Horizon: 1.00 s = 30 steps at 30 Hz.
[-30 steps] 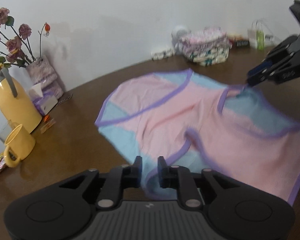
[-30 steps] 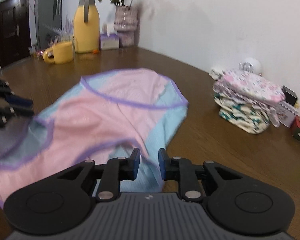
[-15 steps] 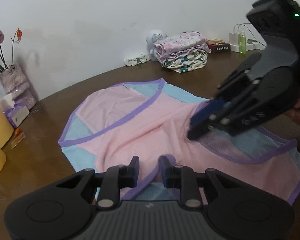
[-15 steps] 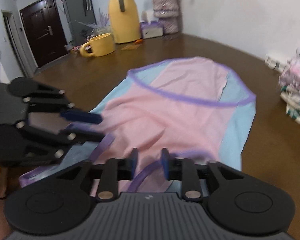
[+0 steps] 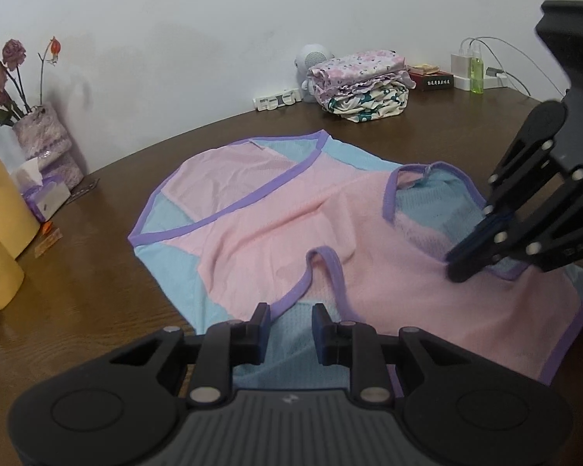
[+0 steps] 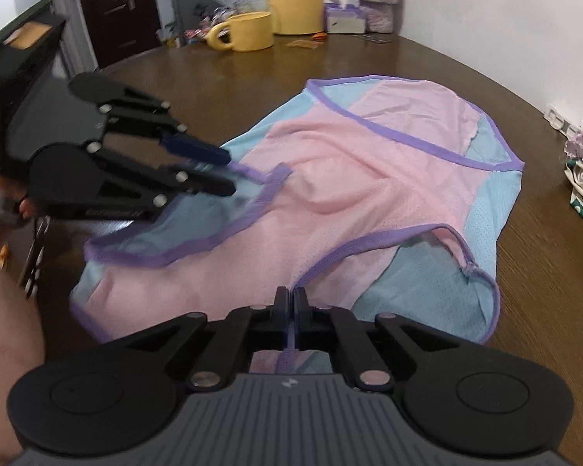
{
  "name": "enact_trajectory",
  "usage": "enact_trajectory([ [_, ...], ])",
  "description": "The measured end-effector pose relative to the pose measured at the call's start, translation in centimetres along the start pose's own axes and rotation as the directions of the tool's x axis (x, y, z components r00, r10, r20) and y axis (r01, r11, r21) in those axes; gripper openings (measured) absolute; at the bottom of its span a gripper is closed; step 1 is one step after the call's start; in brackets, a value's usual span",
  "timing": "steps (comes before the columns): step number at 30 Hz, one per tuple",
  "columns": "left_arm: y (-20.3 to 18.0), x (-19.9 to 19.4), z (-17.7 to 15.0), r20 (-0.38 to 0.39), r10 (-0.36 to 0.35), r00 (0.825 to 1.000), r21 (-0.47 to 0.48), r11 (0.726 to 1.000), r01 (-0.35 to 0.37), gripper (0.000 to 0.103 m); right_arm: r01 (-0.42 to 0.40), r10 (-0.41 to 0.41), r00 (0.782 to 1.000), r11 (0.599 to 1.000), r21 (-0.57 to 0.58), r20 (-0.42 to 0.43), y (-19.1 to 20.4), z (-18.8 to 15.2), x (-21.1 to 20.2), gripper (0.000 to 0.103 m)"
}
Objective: Fold clothes
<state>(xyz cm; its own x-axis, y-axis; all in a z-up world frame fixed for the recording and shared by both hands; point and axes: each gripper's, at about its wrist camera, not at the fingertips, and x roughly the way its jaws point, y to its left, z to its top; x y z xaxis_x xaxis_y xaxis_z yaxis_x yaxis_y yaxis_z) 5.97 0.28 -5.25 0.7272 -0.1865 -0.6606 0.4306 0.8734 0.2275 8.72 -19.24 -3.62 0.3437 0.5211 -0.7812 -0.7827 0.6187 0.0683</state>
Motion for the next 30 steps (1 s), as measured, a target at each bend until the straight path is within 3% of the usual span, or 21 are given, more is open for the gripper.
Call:
enact_trajectory([
  [3, 0.0, -0.6, -0.6, 0.003, 0.004, 1.0, -0.01, 1.0, -0.004, 0.021, -0.006, 0.006, 1.0, 1.0, 0.003, -0.024, 0.7, -0.8, -0.4, 0.003],
  [6, -0.3, -1.9, -1.2, 0.032, 0.005, 0.999, -0.026, 1.0, -0.004, 0.023, -0.013, 0.011, 1.0, 0.998, 0.067, 0.02, 0.4, -1.5, -1.0, 0.017],
  [9, -0.5, -3.1, -1.7, 0.062, 0.007, 0.998, -0.041, 0.999, -0.005, 0.046, -0.006, -0.013, 0.992, 0.988, 0.153, 0.124, -0.4, -2.2, -3.1, 0.042],
  [11, -0.7, -3.9, -2.1, 0.082, 0.009, 0.997, -0.051, 0.999, -0.005, 0.067, 0.007, -0.048, 0.981, 0.978, 0.207, 0.19, -1.0, -3.0, -4.6, 0.058],
  [14, -1.0, -5.2, -2.7, 0.111, 0.012, 0.994, -0.067, 0.998, -0.004, 0.09, 0.046, -0.114, 0.963, 0.962, 0.27, 0.243, -1.6, -4.6, -6.3, 0.084],
  [16, -1.2, -6.0, -3.1, 0.131, 0.014, 0.991, -0.077, 0.997, -0.004, 0.098, 0.076, -0.157, 0.954, 0.951, 0.298, 0.256, -1.5, -5.8, -7.1, 0.086],
  [19, -2.1, -7.3, -3.9, 0.174, 0.042, 0.984, -0.092, 0.995, -0.026, 0.1, 0.097, -0.197, 0.94, 0.937, 0.335, 0.278, -1.0, -7.7, -7.9, 0.101],
  [23, -3.2, -8.9, -4.8, 0.197, 0.079, 0.977, -0.1, 0.993, -0.061, 0.101, 0.118, -0.227, 0.932, 0.927, 0.355, 0.282, 0.5, -9.3, -7.8, 0.102],
  [30, -4.2, -10.5, -7.0, 0.156, 0.113, 0.981, -0.131, 0.987, -0.093, 0.101, 0.194, -0.28, 0.928, 0.926, 0.324, 0.244, 3.2, -11.3, -7.8, 0.102],
])
